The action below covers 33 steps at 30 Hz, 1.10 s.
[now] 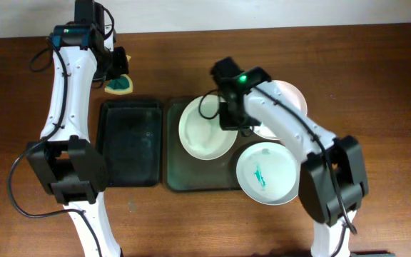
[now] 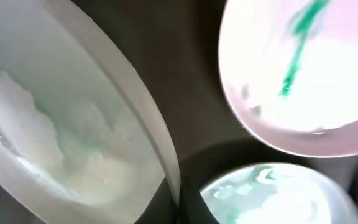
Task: Clean dirty plates on tray and stack at the side
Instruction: 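Lift the sponge away with the left gripper to the back left, then lift the cleaned plate with the right gripper and place it at right side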
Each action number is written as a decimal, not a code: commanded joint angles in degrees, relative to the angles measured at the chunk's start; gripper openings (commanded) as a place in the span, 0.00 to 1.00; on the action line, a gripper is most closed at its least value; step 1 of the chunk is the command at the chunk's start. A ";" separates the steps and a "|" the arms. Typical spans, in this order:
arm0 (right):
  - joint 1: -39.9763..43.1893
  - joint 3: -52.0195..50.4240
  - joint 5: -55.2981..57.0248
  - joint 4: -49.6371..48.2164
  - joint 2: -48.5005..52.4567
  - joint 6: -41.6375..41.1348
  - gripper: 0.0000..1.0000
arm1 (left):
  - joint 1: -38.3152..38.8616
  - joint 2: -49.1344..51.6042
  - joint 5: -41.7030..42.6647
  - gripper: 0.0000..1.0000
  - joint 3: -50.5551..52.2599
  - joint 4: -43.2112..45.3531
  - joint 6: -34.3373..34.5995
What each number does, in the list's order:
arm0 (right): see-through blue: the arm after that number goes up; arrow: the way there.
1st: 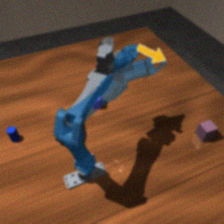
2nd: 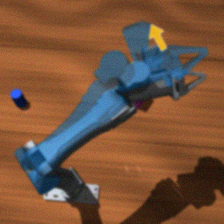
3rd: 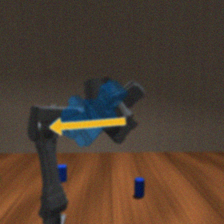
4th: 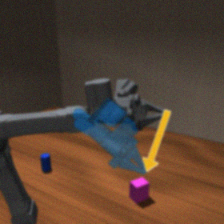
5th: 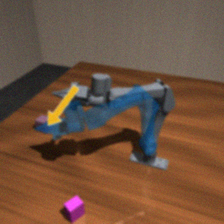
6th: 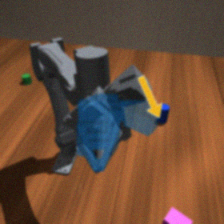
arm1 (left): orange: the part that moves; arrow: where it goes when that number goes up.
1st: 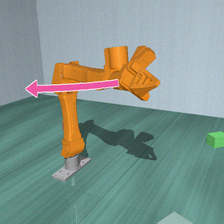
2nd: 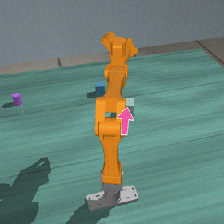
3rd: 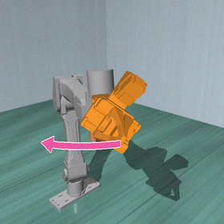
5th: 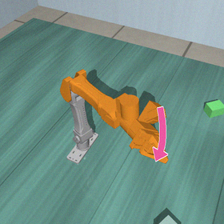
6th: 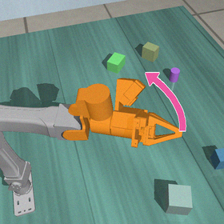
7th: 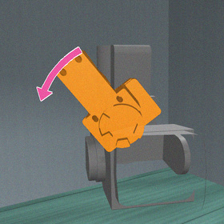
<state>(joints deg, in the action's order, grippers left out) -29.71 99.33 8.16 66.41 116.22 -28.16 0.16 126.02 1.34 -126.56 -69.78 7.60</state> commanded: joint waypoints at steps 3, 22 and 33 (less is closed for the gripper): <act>-8.09 3.32 23.63 5.44 -2.67 -2.56 0.04 | -0.26 -0.44 0.79 0.00 -1.31 0.48 0.70; -24.11 13.79 58.27 16.33 -4.04 -6.91 0.04 | -0.35 -0.44 0.79 0.00 -1.31 0.48 0.70; -29.83 13.79 74.69 16.33 -6.14 -6.86 0.04 | -0.35 -0.44 0.79 0.00 -1.31 0.46 0.70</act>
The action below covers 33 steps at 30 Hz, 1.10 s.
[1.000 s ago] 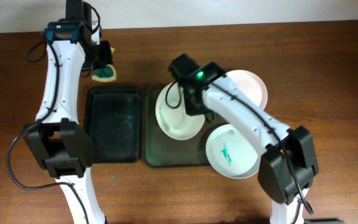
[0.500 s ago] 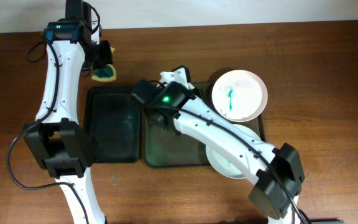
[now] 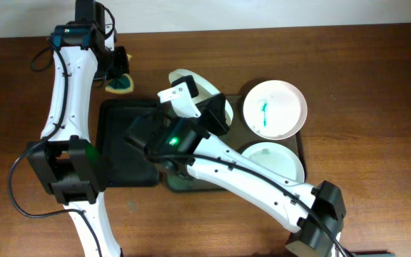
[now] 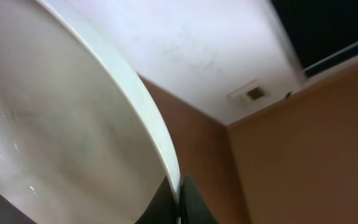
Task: Clean dirty plates on tray and stack at the side
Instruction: 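Lift the cleaned plate with the right gripper and place it at right side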
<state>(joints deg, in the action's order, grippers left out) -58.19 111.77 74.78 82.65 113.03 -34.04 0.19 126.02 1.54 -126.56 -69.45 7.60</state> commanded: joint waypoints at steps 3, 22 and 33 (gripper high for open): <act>-1.99 1.38 9.11 0.09 -3.37 -1.01 0.04 | -0.37 -0.44 0.39 0.00 -1.31 0.13 0.68; 23.12 0.66 -64.41 -6.38 -2.97 11.50 0.04 | -0.37 -0.44 0.20 0.00 -1.31 0.85 0.70; 55.65 0.70 -89.59 -3.72 -9.11 22.47 0.04 | -0.37 -0.44 0.20 0.00 -1.31 0.79 0.70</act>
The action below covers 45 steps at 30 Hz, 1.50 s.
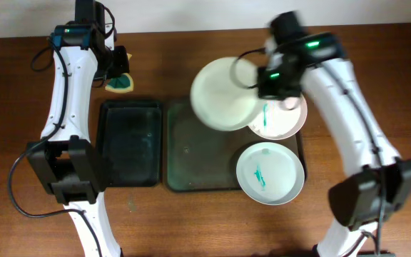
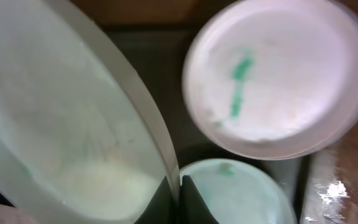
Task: Clean dirty plates on tray and stack at the side
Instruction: 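Lift the cleaned plate with the right gripper and place it at right side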
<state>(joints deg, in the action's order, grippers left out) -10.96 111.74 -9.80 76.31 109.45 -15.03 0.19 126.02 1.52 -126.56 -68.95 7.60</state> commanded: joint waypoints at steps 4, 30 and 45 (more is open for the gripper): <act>22.49 0.70 -4.76 8.20 -7.06 6.78 0.04 | -0.37 -0.44 0.24 0.00 -1.31 0.28 0.70; 51.04 -44.00 -3.50 -31.74 -5.57 3.56 0.06 | -0.37 -0.44 0.24 0.00 -0.98 -0.13 0.70; 43.76 -28.28 -15.02 -7.37 -12.41 11.69 0.44 | -0.35 -0.44 0.26 0.00 -0.98 -0.13 0.68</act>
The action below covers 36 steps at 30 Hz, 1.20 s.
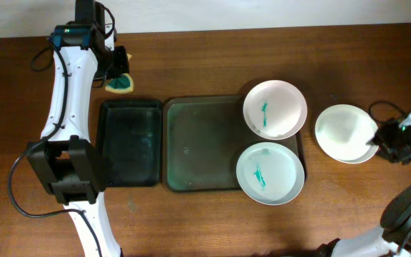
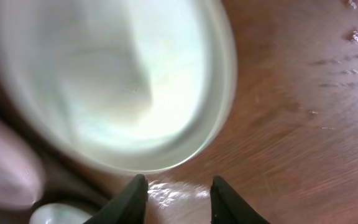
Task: Clean dirty plates on tray and stack at the side
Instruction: 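Lift the cleaned plate with the right gripper and place it at right side, then grasp the front plate rim with the right gripper and drag it center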
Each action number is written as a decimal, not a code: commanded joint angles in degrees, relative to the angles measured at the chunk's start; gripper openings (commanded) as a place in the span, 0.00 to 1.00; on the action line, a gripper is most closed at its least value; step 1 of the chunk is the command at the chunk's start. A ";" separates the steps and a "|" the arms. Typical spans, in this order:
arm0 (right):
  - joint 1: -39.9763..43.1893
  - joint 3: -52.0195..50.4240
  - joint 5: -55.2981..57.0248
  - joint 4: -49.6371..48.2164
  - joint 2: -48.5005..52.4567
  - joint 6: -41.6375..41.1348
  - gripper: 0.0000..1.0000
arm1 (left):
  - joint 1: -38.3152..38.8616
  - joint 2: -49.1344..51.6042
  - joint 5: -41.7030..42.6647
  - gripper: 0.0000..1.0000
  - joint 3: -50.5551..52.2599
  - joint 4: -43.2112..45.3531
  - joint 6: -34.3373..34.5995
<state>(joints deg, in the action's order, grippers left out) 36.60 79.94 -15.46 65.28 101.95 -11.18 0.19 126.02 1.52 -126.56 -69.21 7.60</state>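
Note:
A clean white plate [image 1: 344, 132] lies on the bare wood right of the tray; in the right wrist view the plate [image 2: 117, 81] is blurred. My right gripper [image 1: 389, 140] is just off its right rim, open and empty, and the gripper [image 2: 179, 194] has table wood between its dark fingertips [image 2: 135, 198]. Two dirty plates with green smears rest on the right end of the dark green tray [image 1: 198, 143], one at the back [image 1: 275, 108] and one at the front [image 1: 270, 173]. My left gripper [image 1: 118, 70] is at a yellow-green sponge [image 1: 120, 86] at the far left; its jaws do not show.
A black tray [image 1: 129, 143] sits against the green tray's left side. The table's right edge is close behind my right arm. Cables run along both arms.
The white plate was held in my right gripper above the back of the tray. Now it lies on the table right of the tray, and the gripper is open beside it.
My right gripper was at the rim of the foamy plate on the tray. Then it held that plate tilted and raised over the tray's back edge, then above the tray by the back dirty plate. Now the plate lies on the table, let go. The left arm stayed put.

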 commanded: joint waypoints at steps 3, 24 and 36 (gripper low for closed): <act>-9.75 3.41 -9.20 9.90 -5.75 13.79 0.46 | -0.35 -0.44 0.24 0.00 -0.98 0.09 0.68; -32.46 -22.53 8.63 -7.37 -5.05 6.19 0.34 | -0.35 -0.44 0.24 0.00 -0.98 -0.31 0.50; -34.95 -24.65 1.88 -12.68 -5.05 6.16 0.04 | -0.35 -0.44 0.24 0.00 -0.98 -0.31 0.50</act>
<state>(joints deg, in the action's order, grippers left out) 3.95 55.53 -10.24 52.84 96.75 -4.58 0.19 126.02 1.52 -126.56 -69.60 7.60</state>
